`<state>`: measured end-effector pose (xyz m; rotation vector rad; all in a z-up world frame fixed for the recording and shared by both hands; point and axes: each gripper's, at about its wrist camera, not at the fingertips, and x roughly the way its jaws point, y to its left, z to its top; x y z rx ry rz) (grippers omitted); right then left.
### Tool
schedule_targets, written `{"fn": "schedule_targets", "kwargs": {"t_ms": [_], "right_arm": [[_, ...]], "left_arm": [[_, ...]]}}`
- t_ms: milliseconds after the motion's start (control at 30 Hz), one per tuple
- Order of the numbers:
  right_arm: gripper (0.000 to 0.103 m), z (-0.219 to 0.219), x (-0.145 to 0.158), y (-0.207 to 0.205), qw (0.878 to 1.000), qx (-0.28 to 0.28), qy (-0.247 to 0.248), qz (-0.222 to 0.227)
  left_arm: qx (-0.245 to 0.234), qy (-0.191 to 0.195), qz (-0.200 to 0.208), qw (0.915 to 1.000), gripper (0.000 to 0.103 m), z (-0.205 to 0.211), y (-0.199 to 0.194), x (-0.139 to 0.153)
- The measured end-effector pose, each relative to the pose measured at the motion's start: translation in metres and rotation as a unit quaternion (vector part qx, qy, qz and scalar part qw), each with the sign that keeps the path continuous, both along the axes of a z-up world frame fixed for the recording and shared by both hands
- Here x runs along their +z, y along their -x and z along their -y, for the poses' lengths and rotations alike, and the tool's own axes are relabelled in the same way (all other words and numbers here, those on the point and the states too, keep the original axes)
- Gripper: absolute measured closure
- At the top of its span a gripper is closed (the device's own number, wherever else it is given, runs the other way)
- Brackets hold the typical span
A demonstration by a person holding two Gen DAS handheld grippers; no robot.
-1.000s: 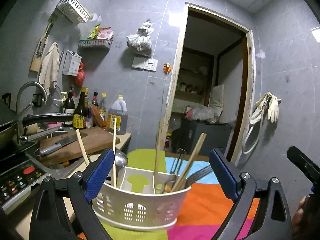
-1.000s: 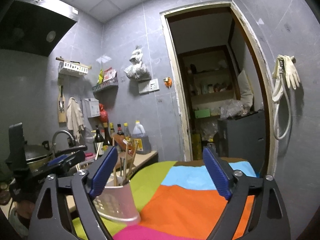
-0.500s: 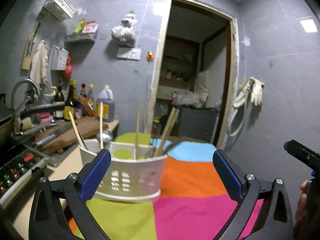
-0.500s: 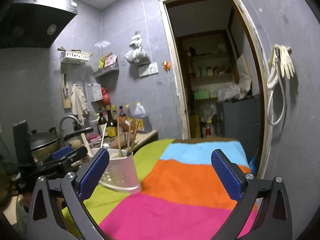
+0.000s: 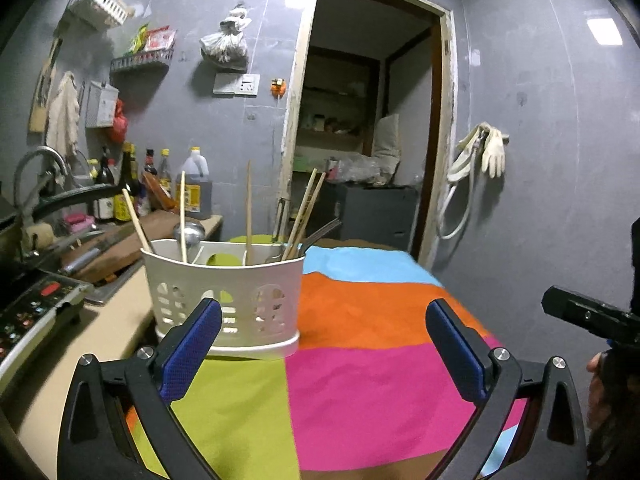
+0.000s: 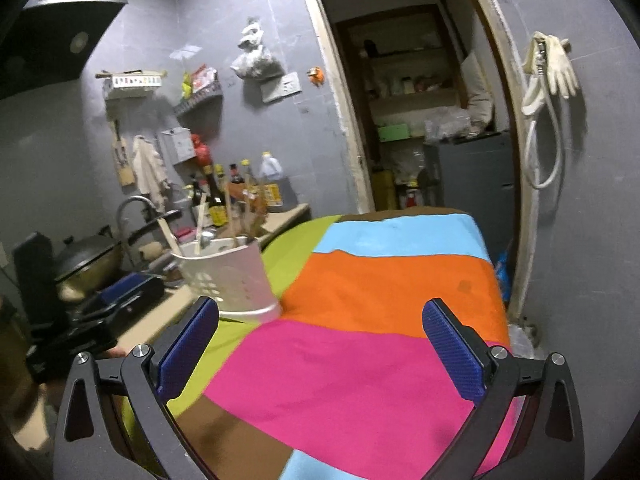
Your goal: Organize utensils
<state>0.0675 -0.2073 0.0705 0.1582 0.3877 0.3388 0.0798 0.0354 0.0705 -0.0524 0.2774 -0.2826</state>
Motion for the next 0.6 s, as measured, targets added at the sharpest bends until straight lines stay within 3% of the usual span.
{"fn": "schedule_targets", "kwargs": {"t_ms": [267,467,600], "right_arm": [[0.000,-0.005,-0.020,0.010,0.995,-0.068,0.054,0.050],[0.000,-0.020,-0.032,0.025,0.984,-0.108,0.102,0.103],[0.000,-0.025,-0.040,0.032,0.978,-0.125,0.106,0.126]], "left_arm": [[0.044,-0.027,0.025,0.9984,0.003,0.010,0.008,-0.024],[0.054,0.014,0.037,0.9977,0.003,-0.002,0.014,-0.041],[0.070,0.032,0.046,0.9960,0.003,-0.011,0.020,-0.050]]}}
